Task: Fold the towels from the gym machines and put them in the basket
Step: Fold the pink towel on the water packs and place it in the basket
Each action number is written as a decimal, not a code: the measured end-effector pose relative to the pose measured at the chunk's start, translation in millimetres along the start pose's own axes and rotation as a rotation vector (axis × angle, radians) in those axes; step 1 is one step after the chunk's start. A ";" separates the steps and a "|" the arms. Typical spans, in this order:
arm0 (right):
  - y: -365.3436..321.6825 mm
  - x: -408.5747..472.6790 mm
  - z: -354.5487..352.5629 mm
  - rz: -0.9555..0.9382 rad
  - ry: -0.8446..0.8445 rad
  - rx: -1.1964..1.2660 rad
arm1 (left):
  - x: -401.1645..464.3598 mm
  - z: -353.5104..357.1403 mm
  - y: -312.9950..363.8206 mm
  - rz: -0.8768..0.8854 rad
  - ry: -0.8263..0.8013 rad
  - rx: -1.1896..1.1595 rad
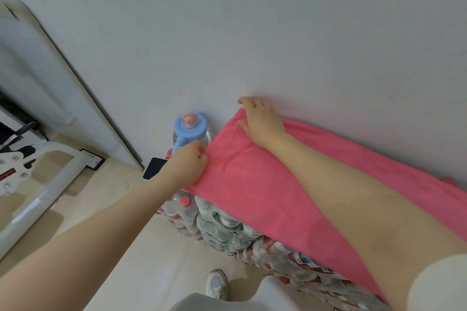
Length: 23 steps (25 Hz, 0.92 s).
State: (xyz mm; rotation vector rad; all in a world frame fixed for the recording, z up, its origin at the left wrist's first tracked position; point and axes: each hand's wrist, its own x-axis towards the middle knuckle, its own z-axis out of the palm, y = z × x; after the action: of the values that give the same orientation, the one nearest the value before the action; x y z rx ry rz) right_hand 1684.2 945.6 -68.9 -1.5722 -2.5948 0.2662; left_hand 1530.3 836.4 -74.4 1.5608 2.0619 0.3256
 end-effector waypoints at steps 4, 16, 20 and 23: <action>21.5 -26.5 20.5 0.059 -0.171 -0.041 | -4.2 5.7 -7.2 -0.072 -0.053 0.125; 142.9 -219.0 -27.0 0.519 0.275 0.091 | -56.5 100.7 170.0 1.117 -0.275 0.243; 188.8 -328.0 -30.3 0.836 0.443 0.219 | -109.2 145.4 220.0 1.264 -0.345 0.285; 194.7 -396.8 -22.3 1.058 0.479 0.359 | -137.5 181.5 236.8 1.252 -0.352 0.468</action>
State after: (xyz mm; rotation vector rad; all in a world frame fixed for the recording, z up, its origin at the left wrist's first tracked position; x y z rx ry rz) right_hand 2041.3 684.5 -82.3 -2.3064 -1.1214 0.3304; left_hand 1848.9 756.3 -73.0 2.7902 0.6892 -0.0378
